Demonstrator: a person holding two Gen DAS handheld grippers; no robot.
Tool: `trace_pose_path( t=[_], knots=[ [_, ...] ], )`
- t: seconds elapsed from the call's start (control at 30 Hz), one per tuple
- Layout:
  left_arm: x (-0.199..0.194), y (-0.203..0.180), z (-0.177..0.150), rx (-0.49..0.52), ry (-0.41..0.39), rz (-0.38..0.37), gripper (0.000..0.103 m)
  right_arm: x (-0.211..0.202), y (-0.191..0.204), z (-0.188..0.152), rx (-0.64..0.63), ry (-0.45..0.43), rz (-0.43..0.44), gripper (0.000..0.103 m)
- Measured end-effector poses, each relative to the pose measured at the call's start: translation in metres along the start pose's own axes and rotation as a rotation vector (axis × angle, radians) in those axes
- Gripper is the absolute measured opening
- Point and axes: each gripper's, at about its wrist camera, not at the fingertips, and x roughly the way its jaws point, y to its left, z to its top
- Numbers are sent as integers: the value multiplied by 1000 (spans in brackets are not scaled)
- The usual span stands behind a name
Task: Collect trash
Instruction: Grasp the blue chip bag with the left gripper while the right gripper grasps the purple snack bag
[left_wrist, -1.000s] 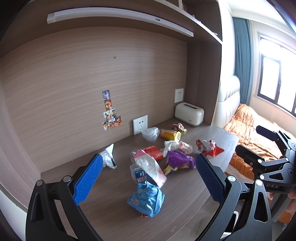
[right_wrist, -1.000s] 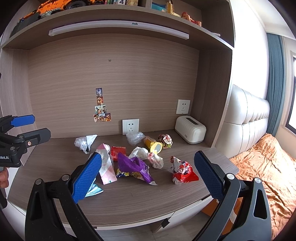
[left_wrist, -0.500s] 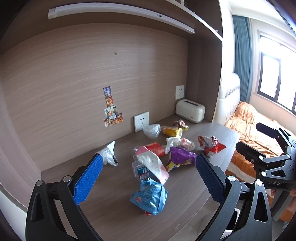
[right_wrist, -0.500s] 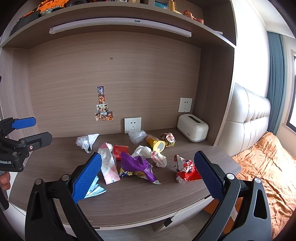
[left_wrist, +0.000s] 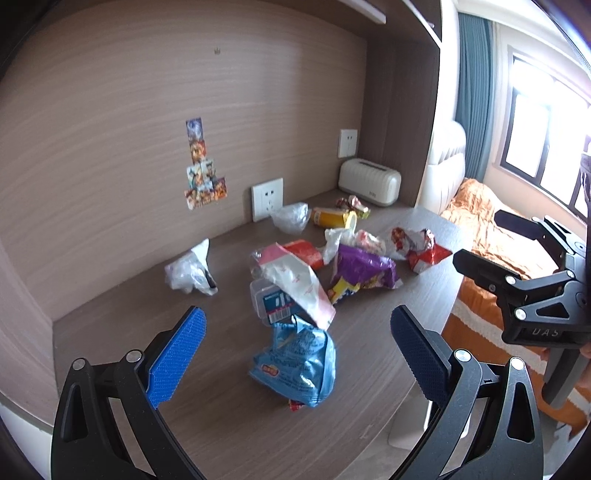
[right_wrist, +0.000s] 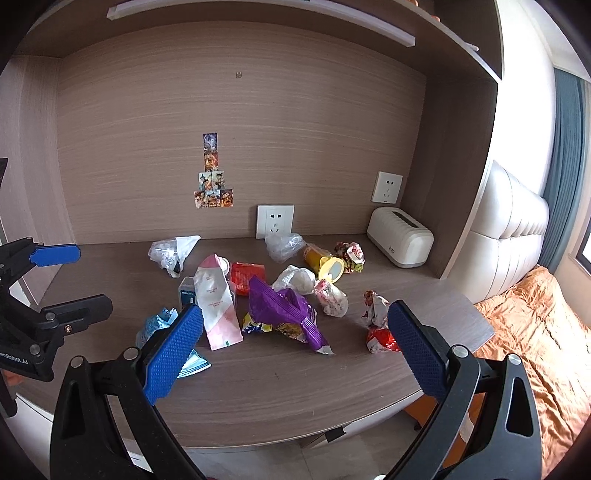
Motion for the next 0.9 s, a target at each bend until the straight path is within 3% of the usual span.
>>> trace_pose_path(
  t=[0.23, 0.57, 0.67, 0.7, 0.77, 0.87, 0.9],
  knots=[
    [44, 11, -16, -3, 78, -35, 98, 55, 9, -11, -11, 78, -7, 100],
    [112, 10, -37, 90, 192, -76, 97, 146, 17, -24, -104, 153, -66, 100],
    [127, 9, -45, 110, 241, -91, 82, 169, 12, -26, -94, 190, -53, 99],
    [129, 9, -47, 110, 239, -92, 82, 172, 10, -26, -82, 194, -44, 97],
    [131, 12, -45, 99, 229, -115, 79, 181, 5, -26, -45, 223, 28, 67],
    [133, 15, -43, 77, 219, -136, 72, 185, 6, -28, -24, 246, 56, 47],
    [132, 15, -43, 75, 216, -136, 71, 185, 7, -28, -26, 250, 62, 47]
  ],
)
